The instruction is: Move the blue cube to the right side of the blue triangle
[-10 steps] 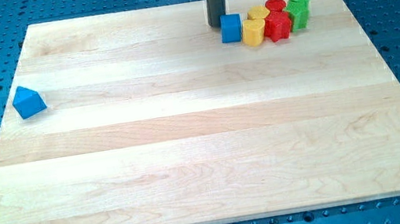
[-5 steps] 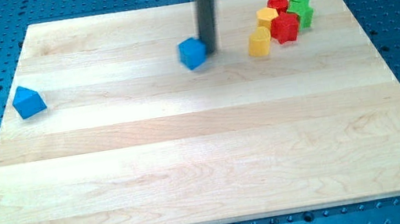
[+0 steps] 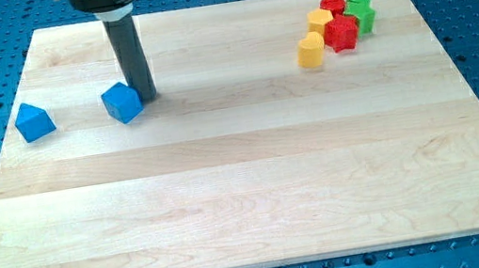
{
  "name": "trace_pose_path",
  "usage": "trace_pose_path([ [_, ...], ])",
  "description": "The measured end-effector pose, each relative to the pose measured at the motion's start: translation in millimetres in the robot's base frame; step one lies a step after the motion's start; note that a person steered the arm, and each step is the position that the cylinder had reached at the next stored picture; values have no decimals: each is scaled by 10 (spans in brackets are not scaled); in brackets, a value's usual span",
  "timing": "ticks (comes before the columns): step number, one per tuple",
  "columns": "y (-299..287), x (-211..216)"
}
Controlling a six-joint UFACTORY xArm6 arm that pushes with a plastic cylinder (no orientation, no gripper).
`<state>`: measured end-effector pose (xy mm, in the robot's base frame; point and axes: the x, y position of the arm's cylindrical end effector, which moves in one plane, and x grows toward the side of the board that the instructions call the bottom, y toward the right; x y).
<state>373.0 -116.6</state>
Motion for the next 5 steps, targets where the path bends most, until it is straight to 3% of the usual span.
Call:
trace_pose_path([
  [1, 107, 234],
  [2, -287, 288],
  [4, -479, 550],
  [5, 244, 943],
])
